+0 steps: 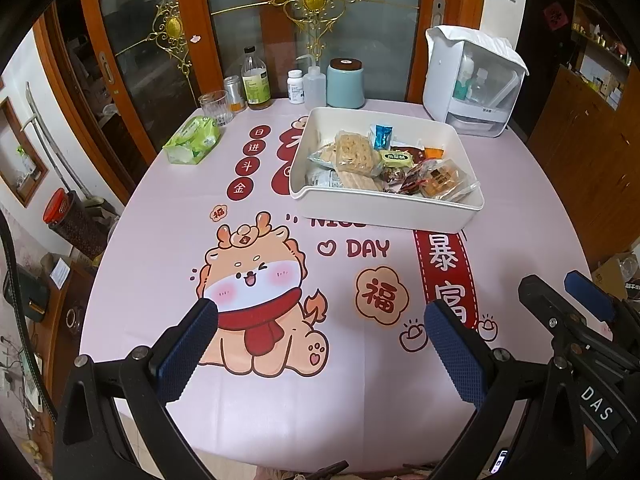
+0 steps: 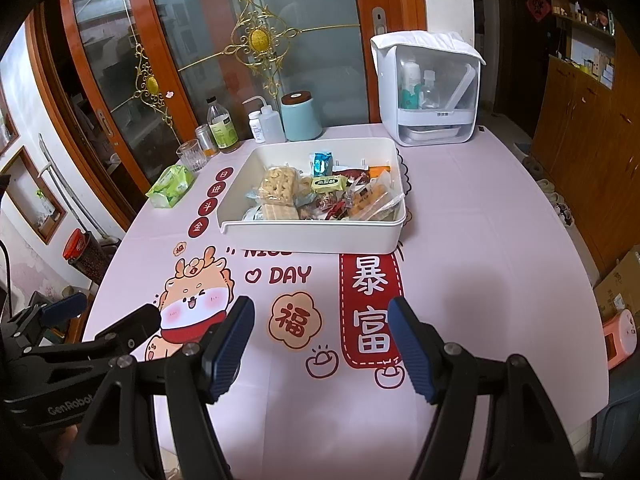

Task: Organize snacks

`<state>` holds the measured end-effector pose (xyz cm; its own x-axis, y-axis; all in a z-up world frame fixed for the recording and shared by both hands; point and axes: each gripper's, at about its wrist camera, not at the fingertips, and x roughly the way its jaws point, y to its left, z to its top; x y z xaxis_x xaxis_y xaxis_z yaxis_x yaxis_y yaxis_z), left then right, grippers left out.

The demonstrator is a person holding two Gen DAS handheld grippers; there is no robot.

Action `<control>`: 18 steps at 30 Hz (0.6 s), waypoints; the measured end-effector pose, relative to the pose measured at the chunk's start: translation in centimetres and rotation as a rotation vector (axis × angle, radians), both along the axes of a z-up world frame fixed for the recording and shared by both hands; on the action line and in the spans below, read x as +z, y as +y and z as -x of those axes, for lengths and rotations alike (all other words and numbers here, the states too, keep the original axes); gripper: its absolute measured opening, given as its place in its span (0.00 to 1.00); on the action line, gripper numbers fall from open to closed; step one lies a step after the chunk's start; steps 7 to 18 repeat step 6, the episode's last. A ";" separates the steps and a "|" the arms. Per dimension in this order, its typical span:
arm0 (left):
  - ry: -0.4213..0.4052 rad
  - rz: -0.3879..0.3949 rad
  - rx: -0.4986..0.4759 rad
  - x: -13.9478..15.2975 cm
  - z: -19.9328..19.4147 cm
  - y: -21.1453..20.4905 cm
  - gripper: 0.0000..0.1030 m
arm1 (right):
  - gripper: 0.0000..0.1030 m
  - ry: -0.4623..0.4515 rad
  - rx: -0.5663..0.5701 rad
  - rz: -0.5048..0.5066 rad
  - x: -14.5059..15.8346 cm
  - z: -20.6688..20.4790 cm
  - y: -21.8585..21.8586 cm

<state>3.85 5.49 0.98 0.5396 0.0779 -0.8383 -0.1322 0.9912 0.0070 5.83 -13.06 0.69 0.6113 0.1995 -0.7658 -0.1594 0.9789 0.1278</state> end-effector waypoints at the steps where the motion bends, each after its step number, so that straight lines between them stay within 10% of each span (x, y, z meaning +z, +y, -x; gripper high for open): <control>1: 0.002 -0.002 0.000 -0.1 0.0 0.0 0.99 | 0.68 0.001 0.000 0.000 0.0 0.0 0.0; 18: 0.016 -0.007 0.000 -0.5 -0.2 0.1 0.99 | 0.68 0.002 0.001 0.001 -0.1 0.0 0.0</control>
